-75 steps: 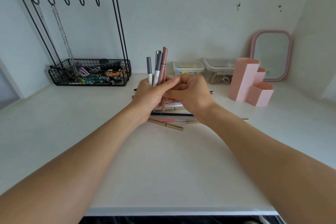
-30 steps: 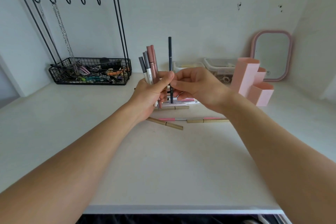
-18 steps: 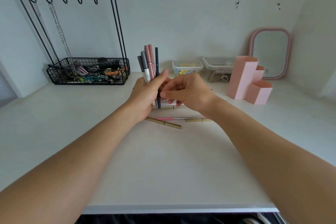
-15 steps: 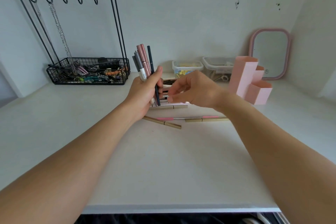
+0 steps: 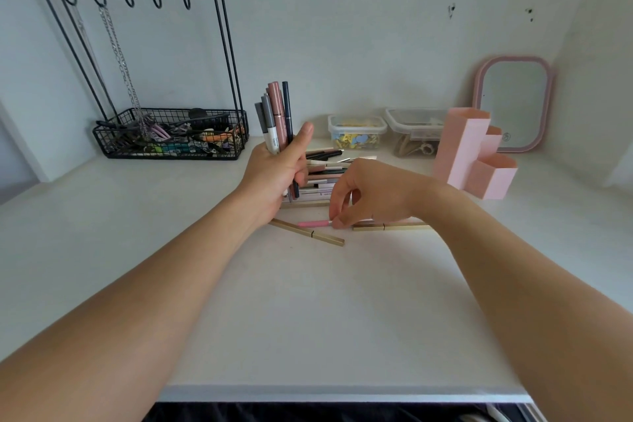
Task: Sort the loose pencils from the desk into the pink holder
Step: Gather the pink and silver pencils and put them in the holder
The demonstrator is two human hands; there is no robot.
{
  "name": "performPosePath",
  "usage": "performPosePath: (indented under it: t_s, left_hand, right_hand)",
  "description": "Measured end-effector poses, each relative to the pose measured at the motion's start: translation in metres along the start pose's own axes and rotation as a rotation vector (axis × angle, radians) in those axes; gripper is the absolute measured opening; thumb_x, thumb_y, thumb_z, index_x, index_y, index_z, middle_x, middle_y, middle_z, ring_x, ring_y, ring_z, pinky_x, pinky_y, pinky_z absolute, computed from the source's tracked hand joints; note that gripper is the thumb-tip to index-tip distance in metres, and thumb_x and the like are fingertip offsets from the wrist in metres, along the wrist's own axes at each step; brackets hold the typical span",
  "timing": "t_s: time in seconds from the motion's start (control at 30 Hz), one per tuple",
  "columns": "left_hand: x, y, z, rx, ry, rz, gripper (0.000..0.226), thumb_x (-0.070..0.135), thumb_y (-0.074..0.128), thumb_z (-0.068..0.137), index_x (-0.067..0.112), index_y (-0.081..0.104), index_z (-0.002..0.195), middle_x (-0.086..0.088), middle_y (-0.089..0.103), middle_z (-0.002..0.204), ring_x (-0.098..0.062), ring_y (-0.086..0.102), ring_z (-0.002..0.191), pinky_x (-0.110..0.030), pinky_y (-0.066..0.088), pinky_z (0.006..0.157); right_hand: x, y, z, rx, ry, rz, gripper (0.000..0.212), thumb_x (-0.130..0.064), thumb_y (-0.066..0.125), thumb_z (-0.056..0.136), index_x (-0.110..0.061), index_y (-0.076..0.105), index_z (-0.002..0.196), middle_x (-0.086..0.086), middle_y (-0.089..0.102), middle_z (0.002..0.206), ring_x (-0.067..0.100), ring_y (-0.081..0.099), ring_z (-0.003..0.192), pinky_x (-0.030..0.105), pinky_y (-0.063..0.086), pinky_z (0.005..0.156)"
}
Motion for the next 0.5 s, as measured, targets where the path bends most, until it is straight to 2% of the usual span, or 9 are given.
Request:
performPosePath:
  t_s: [0.13, 0.23, 0.37, 0.43, 0.5]
  left_hand:
    - [0.001, -0.002, 0.001, 0.044, -0.052, -0.001, 0.054, 0.058, 0.064, 0.090, 0.025, 0.037, 0.055, 0.007, 0.035, 0.047, -0.015, 0.041, 0.046, -0.036, 0.035, 0.068]
    - [0.002, -0.001, 0.000, 0.042, -0.071, -0.009, 0.055, 0.059, 0.062, 0.090, 0.023, 0.036, 0.058, 0.006, 0.034, 0.049, -0.016, 0.041, 0.047, -0.033, 0.037, 0.063]
    - [0.002, 0.005, -0.004, -0.048, -0.070, -0.046, 0.048, 0.053, 0.067, 0.088, 0.021, 0.046, 0.059, 0.003, 0.032, 0.050, -0.014, 0.035, 0.046, -0.025, 0.036, 0.049]
    - [0.003, 0.010, -0.007, -0.116, -0.040, -0.038, 0.040, 0.054, 0.071, 0.078, 0.017, 0.058, 0.070, 0.003, 0.032, 0.052, -0.013, 0.034, 0.047, -0.025, 0.035, 0.051]
    - [0.001, 0.013, -0.009, -0.166, -0.030, -0.040, 0.045, 0.054, 0.077, 0.063, 0.014, 0.064, 0.077, 0.004, 0.034, 0.051, -0.012, 0.033, 0.048, -0.024, 0.033, 0.051]
  right_hand:
    - [0.010, -0.018, -0.003, 0.086, -0.002, -0.047, 0.002, -0.020, 0.075, 0.085, -0.019, 0.076, 0.087, -0.018, 0.064, 0.073, -0.010, 0.055, 0.061, 0.007, 0.039, 0.059]
    - [0.026, -0.041, -0.006, 0.254, 0.049, -0.027, 0.005, -0.020, 0.069, 0.090, -0.016, 0.072, 0.090, -0.011, 0.065, 0.076, -0.004, 0.054, 0.061, 0.017, 0.042, 0.065]
    - [0.025, -0.053, -0.010, 0.529, 0.017, 0.533, 0.010, -0.007, 0.059, 0.097, -0.001, 0.064, 0.093, 0.002, 0.060, 0.066, 0.011, 0.051, 0.055, 0.025, 0.045, 0.055]
    - [0.016, -0.051, -0.009, 0.572, -0.054, 0.796, 0.010, -0.005, 0.055, 0.099, -0.001, 0.061, 0.092, 0.004, 0.060, 0.067, 0.014, 0.054, 0.056, 0.024, 0.047, 0.053]
    - [0.007, -0.047, -0.007, 0.552, -0.111, 0.956, 0.009, -0.007, 0.054, 0.099, -0.002, 0.059, 0.092, 0.005, 0.060, 0.070, 0.015, 0.058, 0.059, 0.023, 0.050, 0.056]
Point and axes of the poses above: each hand's wrist, its own z-axis towards the middle knuckle, its own y-axis out of the palm, x = y × z, the point moved 4 cm from there along z, towards the middle knuckle
